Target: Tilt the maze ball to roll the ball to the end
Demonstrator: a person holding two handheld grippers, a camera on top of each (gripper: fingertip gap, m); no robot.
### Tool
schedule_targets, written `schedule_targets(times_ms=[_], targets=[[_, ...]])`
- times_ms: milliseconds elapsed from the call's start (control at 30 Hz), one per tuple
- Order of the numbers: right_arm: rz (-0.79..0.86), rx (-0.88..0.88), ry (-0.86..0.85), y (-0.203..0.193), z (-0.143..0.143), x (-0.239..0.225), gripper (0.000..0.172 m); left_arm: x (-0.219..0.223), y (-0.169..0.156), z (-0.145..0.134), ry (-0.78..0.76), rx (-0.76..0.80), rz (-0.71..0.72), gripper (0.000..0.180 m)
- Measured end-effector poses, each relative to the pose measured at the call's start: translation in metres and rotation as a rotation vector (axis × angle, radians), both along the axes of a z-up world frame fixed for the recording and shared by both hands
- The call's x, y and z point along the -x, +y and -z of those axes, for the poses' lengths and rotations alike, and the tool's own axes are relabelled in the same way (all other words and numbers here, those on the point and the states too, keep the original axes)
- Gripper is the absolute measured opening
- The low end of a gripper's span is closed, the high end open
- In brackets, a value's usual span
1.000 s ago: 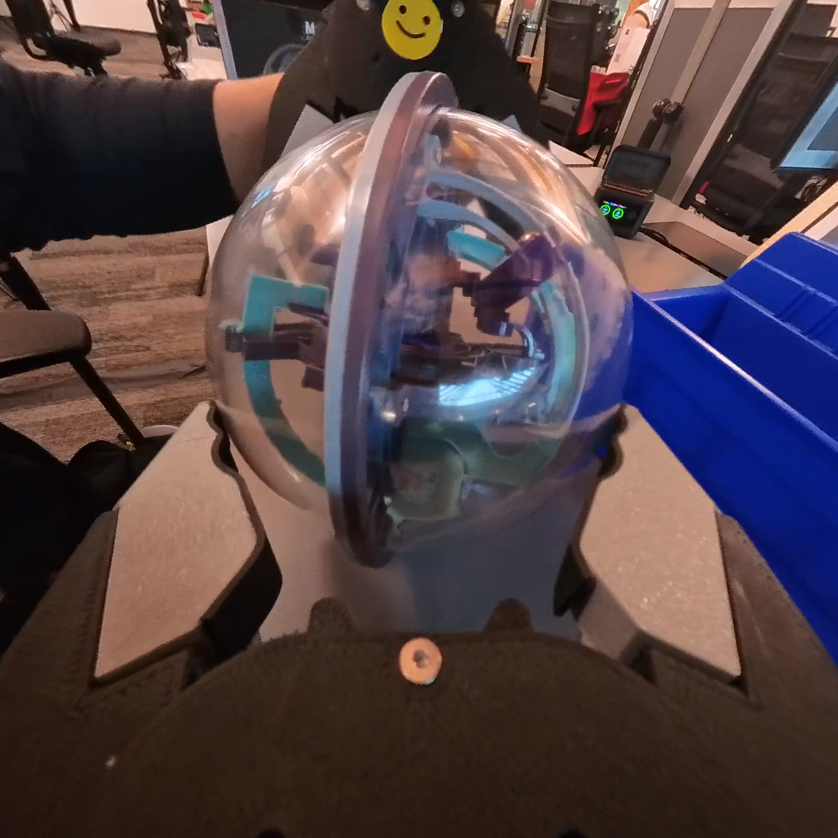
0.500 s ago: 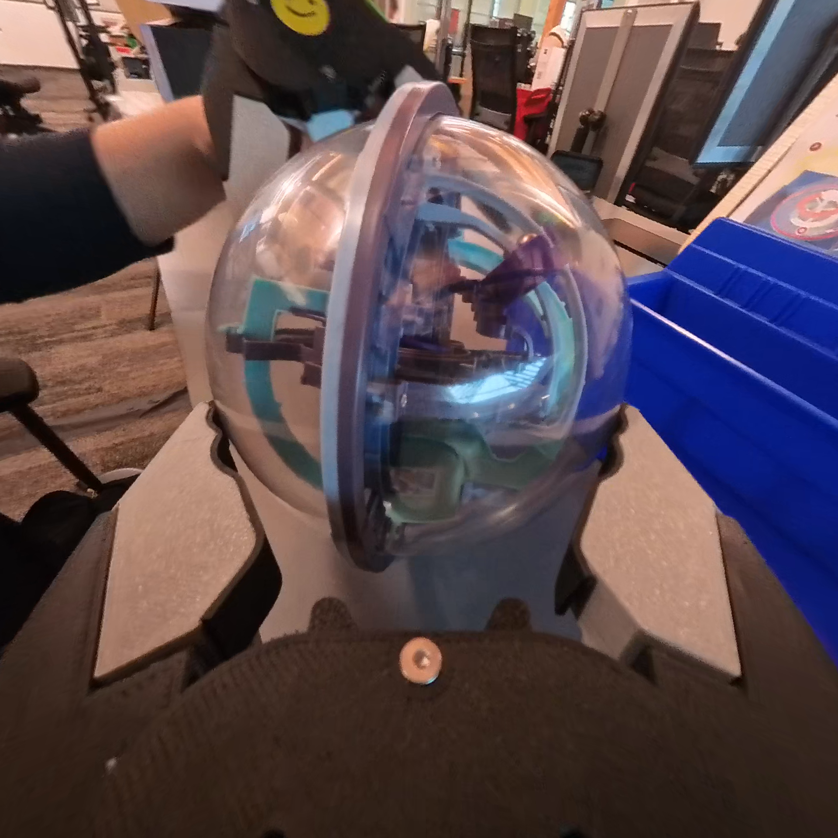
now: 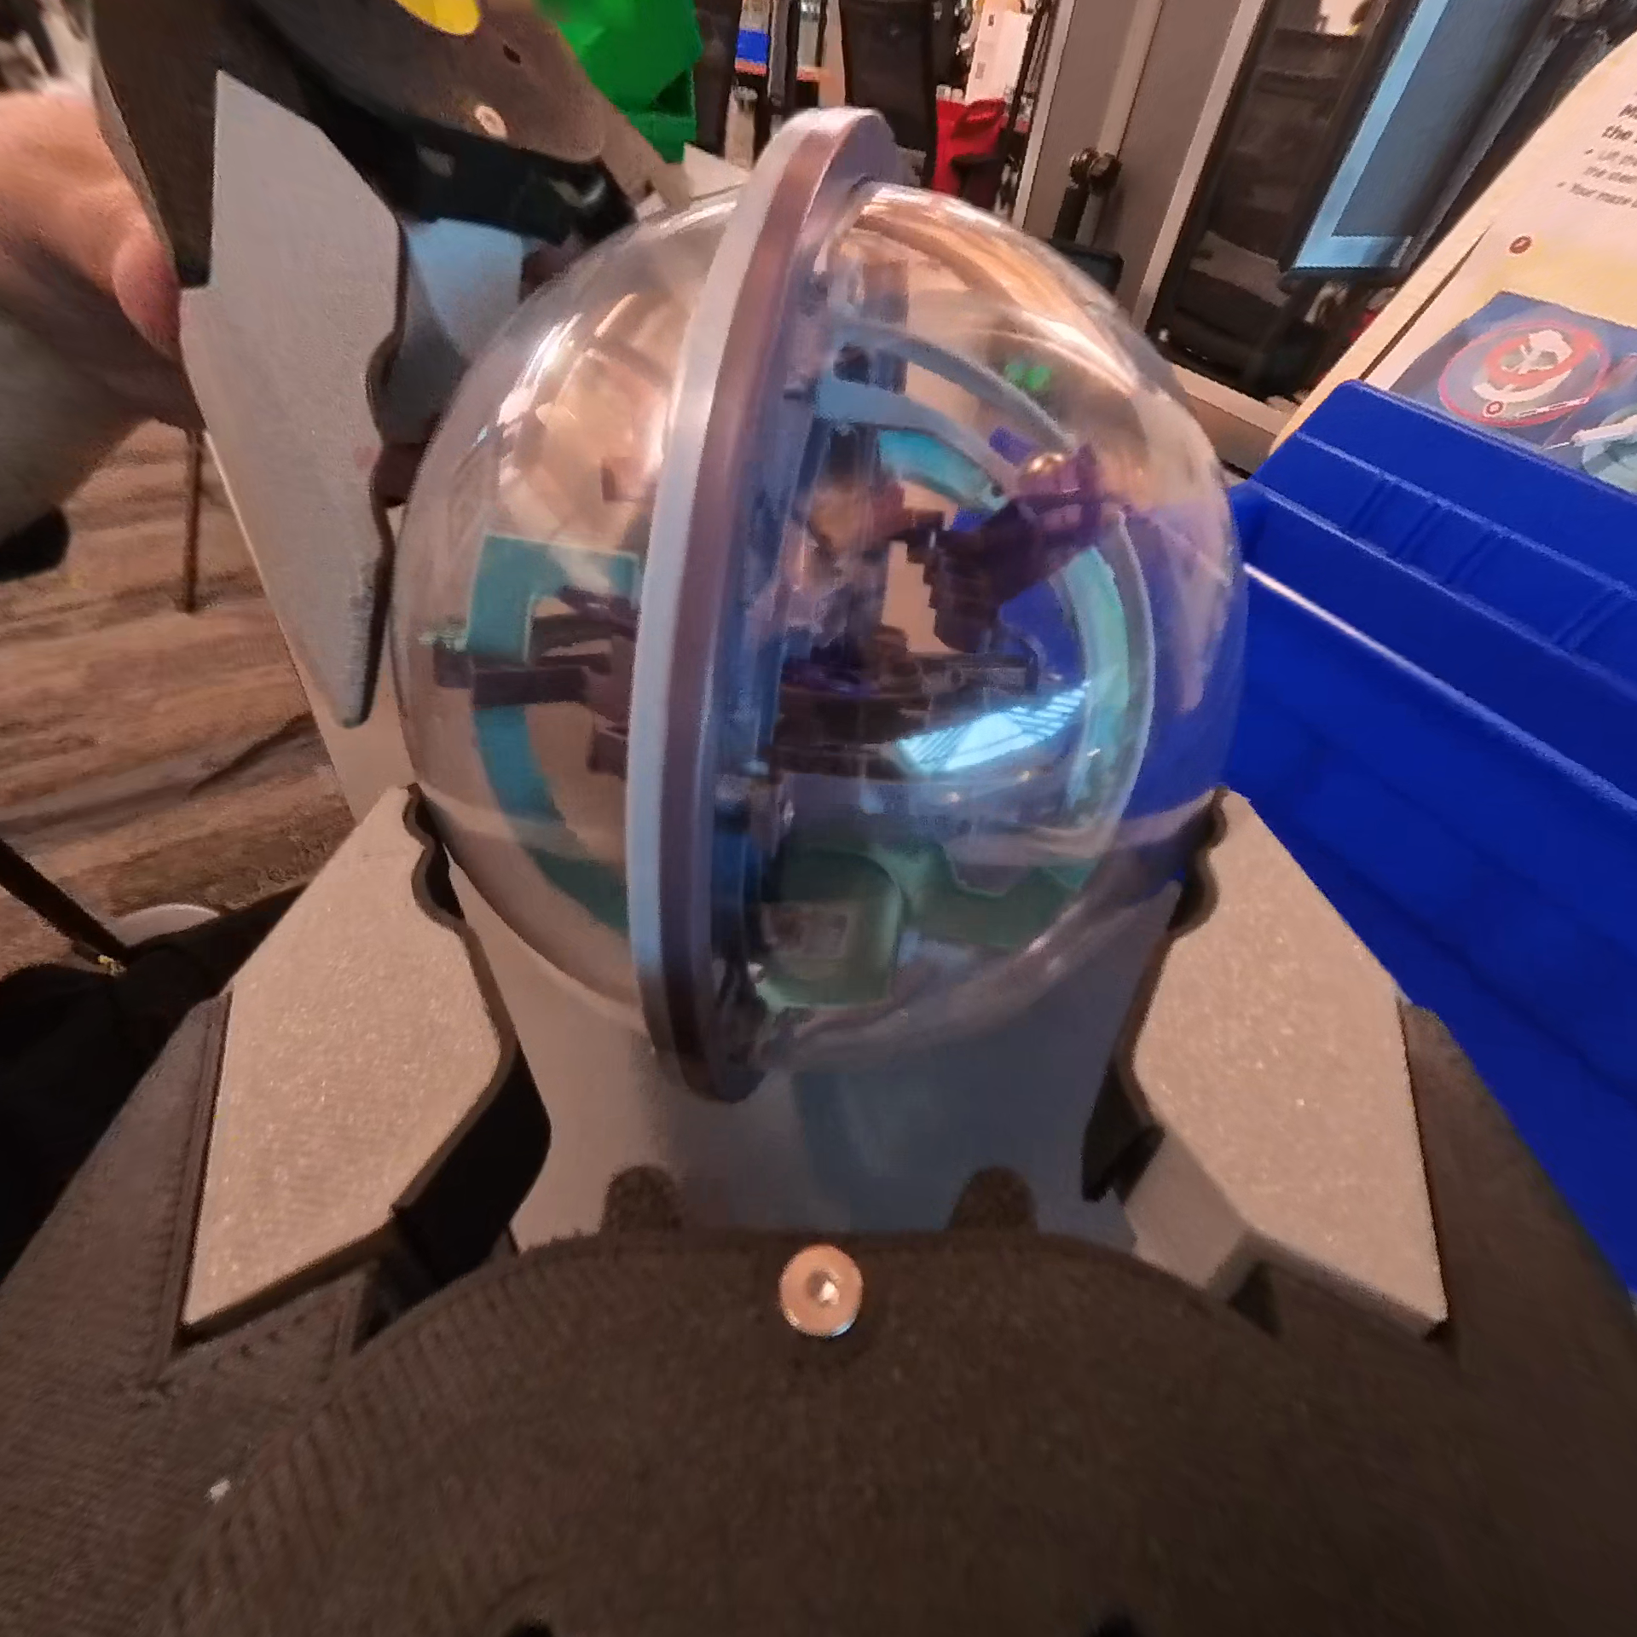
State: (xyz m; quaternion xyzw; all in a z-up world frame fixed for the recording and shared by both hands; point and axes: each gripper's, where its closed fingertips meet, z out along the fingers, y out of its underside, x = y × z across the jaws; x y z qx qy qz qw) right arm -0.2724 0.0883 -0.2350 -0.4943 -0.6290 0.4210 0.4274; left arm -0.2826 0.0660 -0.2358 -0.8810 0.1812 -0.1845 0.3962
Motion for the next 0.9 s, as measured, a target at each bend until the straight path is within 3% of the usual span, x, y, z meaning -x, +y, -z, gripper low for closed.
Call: schedule_targets(times_ms=[167,533,900], targets=[[-0.024,-0.016,0.0,-0.005,-0.005,-0.011,0.147,0.003,-0.005,0.004,0.071,-0.019,0.119,0.146],[-0.12,-0.038,0.01,-0.018,-0.014,-0.021,0.143,0.02,-0.011,0.017,0.132,0.029,0.321,0.144],[-0.047,-0.061,-0.013,-0.001,-0.007,-0.024,0.134,0.017,0.007,-0.012,0.096,-0.141,0.25,0.141]])
